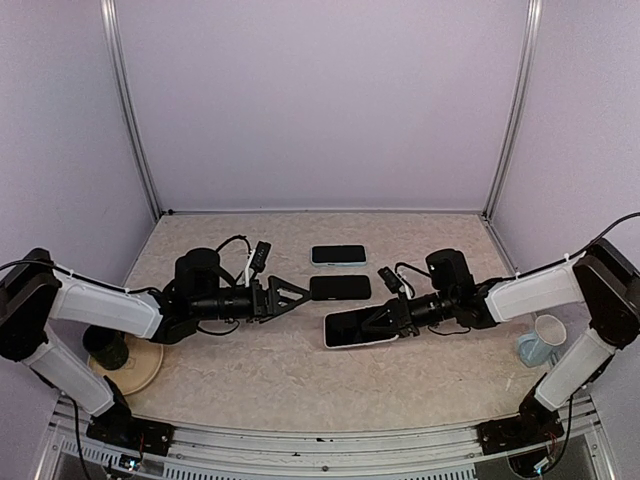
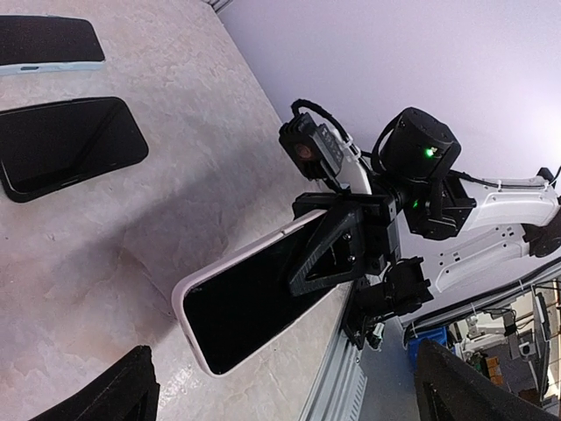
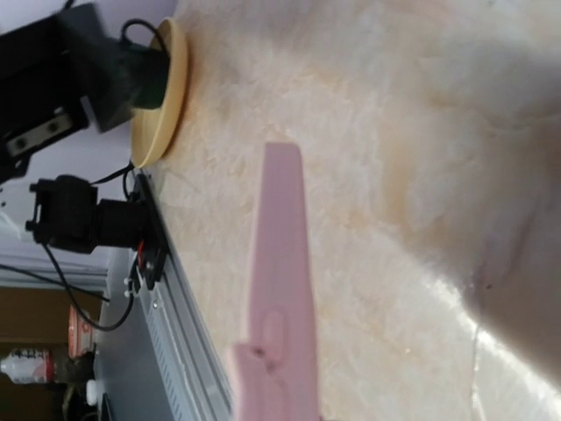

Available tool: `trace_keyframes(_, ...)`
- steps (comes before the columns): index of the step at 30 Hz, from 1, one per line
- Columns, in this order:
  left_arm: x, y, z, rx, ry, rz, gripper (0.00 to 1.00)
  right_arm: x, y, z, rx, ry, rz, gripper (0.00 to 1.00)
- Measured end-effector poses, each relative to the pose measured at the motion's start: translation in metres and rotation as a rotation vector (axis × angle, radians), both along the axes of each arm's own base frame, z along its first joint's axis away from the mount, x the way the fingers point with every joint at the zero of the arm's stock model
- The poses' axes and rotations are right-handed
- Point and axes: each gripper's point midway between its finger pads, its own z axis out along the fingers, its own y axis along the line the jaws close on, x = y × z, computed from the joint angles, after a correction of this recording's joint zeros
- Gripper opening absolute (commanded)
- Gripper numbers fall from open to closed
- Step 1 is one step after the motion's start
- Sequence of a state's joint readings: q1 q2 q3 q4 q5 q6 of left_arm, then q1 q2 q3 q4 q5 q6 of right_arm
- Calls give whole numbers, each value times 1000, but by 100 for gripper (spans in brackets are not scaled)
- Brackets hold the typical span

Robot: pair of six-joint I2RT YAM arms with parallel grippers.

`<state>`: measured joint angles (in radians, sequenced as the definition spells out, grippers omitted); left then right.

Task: Put the phone into the phone case
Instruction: Place the phone with the phone case at the center of the board.

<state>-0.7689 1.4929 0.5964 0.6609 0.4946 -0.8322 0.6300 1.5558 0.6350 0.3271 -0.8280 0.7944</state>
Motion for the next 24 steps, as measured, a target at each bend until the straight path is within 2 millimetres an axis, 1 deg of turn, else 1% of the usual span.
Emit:
trace_keyframes(10, 3, 6, -8, 27, 3, 31, 99, 19, 14, -24, -25, 103, -25, 0)
trace_keyframes(16, 2, 9, -9, 30, 5, 37, 99, 28, 21, -37, -35, 142, -28, 0)
trace_keyframes(20, 1, 11, -14, 38, 14, 38, 99, 34, 26, -42, -36, 157, -30, 2)
trace_keyframes(24, 0, 12, -16, 42, 19, 38, 99, 39, 31, -44, -34, 166, -32, 3)
